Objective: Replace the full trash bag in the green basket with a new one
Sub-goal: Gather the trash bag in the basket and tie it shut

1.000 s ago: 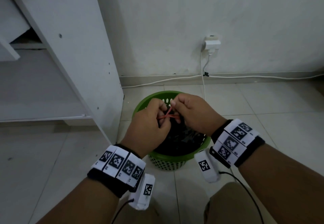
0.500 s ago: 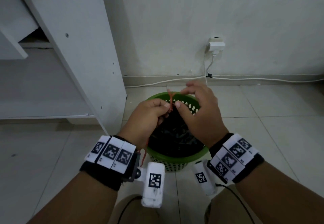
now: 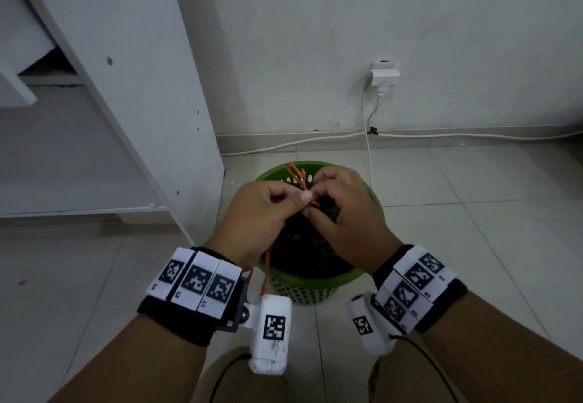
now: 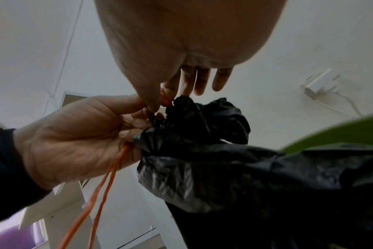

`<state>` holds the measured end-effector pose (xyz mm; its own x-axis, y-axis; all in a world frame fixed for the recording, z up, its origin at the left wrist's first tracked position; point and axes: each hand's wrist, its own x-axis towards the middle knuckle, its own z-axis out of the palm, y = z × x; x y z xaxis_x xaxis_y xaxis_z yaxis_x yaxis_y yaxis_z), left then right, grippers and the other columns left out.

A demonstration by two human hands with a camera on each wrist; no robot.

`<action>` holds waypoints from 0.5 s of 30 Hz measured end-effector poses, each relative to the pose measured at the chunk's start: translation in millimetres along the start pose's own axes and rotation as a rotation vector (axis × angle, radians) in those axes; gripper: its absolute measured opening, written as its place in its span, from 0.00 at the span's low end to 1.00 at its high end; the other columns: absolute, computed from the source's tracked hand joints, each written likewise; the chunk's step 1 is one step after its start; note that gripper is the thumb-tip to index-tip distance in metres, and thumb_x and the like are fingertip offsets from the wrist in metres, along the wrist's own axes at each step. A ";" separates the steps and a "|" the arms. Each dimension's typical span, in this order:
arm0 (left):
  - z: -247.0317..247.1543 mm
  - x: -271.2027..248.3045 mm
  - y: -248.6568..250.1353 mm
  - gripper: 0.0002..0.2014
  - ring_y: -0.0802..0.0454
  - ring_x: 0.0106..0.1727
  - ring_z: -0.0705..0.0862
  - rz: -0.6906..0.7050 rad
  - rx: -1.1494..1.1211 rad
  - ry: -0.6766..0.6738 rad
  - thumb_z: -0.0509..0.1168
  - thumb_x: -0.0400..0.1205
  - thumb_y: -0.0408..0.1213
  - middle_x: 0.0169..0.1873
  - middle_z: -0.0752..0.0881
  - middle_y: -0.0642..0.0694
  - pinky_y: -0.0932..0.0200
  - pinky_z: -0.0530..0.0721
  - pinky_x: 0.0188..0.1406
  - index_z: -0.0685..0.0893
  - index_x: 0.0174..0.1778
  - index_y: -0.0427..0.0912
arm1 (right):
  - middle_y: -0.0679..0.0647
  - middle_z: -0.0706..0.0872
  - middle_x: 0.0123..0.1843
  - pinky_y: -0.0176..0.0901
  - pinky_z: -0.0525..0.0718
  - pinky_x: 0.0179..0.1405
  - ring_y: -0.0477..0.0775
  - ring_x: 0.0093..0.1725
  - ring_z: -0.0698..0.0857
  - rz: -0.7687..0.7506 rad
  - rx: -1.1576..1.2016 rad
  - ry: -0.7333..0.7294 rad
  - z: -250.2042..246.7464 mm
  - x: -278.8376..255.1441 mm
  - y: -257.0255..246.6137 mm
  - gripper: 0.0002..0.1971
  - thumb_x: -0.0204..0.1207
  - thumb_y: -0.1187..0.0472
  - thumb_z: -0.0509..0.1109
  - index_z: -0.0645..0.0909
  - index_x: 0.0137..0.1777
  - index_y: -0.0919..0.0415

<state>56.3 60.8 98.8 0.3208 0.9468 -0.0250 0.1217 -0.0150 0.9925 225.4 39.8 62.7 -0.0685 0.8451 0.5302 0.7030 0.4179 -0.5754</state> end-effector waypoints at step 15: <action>10.0 -3.1 -4.5 0.15 0.61 0.24 0.74 -0.008 -0.106 0.104 0.68 0.85 0.36 0.19 0.77 0.59 0.65 0.73 0.27 0.89 0.31 0.45 | 0.54 0.90 0.48 0.32 0.77 0.61 0.50 0.54 0.84 -0.157 -0.086 0.120 -13.3 -1.8 -2.4 0.03 0.75 0.64 0.77 0.90 0.46 0.62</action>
<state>64.2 54.7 93.2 0.2205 0.9751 -0.0255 0.0220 0.0211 0.9995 233.3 32.8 71.4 -0.1008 0.7243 0.6820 0.7488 0.5066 -0.4273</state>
